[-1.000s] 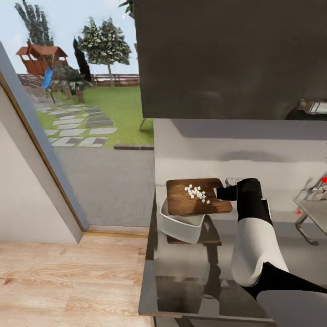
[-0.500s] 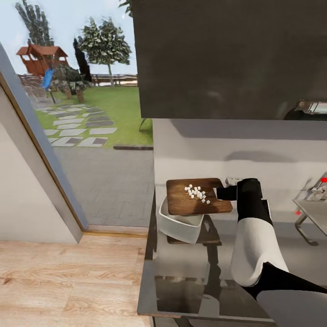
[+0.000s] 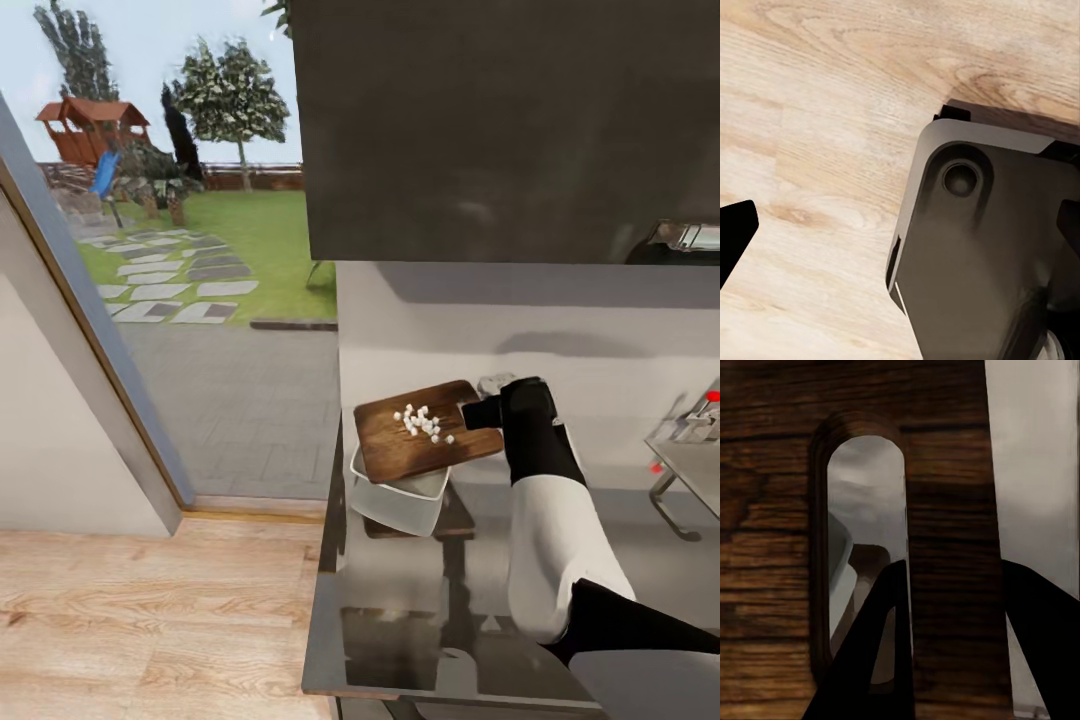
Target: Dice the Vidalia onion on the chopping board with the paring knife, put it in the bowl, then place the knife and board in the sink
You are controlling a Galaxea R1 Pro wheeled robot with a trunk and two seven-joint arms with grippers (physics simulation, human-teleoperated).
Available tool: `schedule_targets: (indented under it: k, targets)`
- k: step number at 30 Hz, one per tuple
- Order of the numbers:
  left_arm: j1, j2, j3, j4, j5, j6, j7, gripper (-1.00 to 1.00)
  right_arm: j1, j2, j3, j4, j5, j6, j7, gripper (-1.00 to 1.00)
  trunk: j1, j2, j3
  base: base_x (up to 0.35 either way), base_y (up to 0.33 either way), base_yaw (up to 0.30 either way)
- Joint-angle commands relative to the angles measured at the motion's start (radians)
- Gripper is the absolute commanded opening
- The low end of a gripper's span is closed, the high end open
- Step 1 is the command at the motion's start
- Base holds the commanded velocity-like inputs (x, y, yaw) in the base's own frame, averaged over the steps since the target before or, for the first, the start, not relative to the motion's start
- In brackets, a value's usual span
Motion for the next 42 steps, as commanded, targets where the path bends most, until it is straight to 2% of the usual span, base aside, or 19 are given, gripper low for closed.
schedule_targets:
  k: [1,6,9,12,20,38,42]
  targets:
    - [-0.001,-0.001,-0.008,0.003,0.006,-0.005,0.0,1.0,-0.001,0.001,0.0,-0.002,0.013,0.0,0.01,-1.0,0.001,-0.002,-0.002,0.0,0.0,0.0]
    - [-0.001,-0.001,-0.008,0.003,0.006,-0.005,0.0,1.0,-0.001,0.001,0.006,-0.007,0.014,0.004,0.012,-1.0,0.001,-0.002,-0.002,0.0,0.0,0.0]
    - [-0.001,-0.001,-0.008,0.003,0.006,-0.005,0.0,1.0,-0.002,-0.023,0.006,-0.008,0.005,0.005,0.017,-1.0,0.001,-0.002,-0.002,0.0,0.0,0.0]
    - [-0.001,-0.001,-0.008,0.003,0.006,-0.005,0.0,1.0,-0.003,-0.032,0.005,-0.009,0.001,0.005,0.031,-1.0,0.001,-0.002,-0.002,0.0,0.0,0.0]
    - [-0.001,-0.001,-0.008,0.003,0.006,-0.005,0.0,1.0,-0.006,-0.056,0.005,-0.012,0.0,0.007,0.131,-1.0,0.001,-0.002,-0.002,0.0,0.0,0.0]
    - [-0.001,-0.001,-0.008,0.003,0.006,-0.005,0.0,1.0,-0.025,-0.06,0.005,-0.013,0.0,0.047,0.14,-1.0,0.001,-0.002,-0.002,0.0,0.0,0.0]
    - [-0.001,-0.001,-0.008,0.003,0.006,-0.005,0.0,1.0,-0.066,-0.06,0.005,-0.013,0.002,0.079,0.14,-1.0,0.001,-0.002,-0.002,0.0,0.0,0.0]
